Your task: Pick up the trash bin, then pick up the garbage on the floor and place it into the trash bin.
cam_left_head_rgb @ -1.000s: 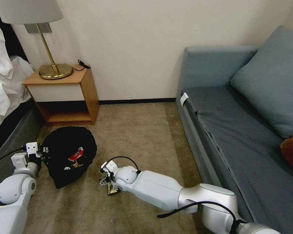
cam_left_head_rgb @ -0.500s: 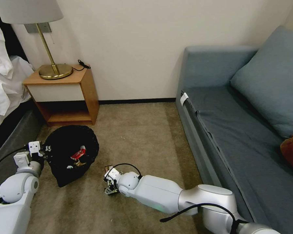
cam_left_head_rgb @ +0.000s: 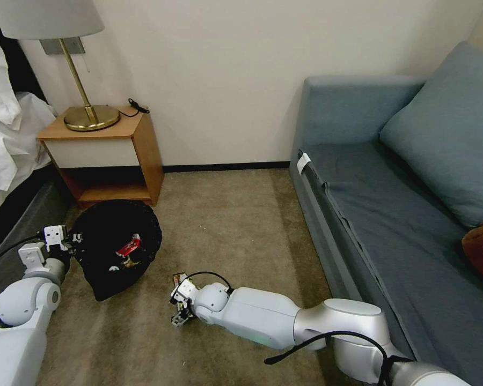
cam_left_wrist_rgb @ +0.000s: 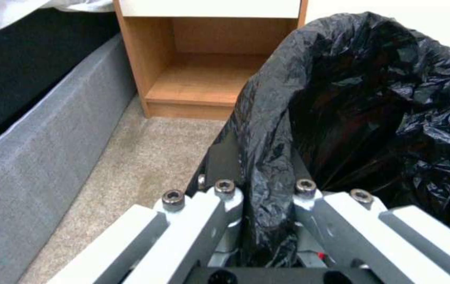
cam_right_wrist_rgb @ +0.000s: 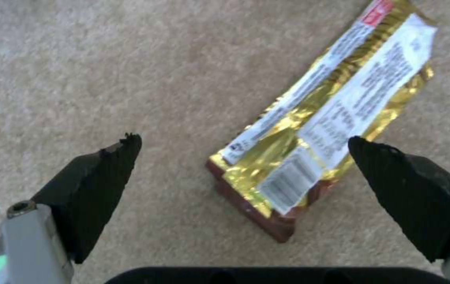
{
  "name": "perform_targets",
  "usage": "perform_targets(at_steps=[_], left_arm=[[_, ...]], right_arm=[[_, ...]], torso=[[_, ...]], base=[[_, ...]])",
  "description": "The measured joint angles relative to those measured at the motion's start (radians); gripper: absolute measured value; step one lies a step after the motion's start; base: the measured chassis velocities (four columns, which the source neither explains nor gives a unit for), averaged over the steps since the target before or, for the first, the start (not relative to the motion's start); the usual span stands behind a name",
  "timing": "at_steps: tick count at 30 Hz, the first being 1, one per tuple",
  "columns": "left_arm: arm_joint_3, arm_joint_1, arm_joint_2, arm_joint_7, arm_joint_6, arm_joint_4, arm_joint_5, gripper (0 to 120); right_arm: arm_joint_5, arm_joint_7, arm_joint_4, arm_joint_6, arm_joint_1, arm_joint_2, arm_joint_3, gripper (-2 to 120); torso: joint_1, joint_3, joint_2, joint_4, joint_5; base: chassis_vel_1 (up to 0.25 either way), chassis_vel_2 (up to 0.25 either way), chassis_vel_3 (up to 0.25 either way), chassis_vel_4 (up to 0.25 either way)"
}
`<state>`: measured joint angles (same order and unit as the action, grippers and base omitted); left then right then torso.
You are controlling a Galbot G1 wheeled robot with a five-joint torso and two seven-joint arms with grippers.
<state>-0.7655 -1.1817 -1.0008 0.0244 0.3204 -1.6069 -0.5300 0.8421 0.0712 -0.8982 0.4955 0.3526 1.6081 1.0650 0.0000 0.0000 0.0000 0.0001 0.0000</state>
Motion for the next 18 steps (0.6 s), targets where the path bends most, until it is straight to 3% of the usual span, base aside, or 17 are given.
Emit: perform_targets(at_steps=[18], left_arm=[[0.013,0.014,-0.015,-0.002,0.0,-0.007,-0.001,4]], right_arm=[[-0.024,-0.001,0.031,-0.022,0.022,0.0,0.026,100]], torso=[[0.0,0.0,0.0,-0.0001,0.0001]], base=[[0.0,0.0,0.0,0.0]])
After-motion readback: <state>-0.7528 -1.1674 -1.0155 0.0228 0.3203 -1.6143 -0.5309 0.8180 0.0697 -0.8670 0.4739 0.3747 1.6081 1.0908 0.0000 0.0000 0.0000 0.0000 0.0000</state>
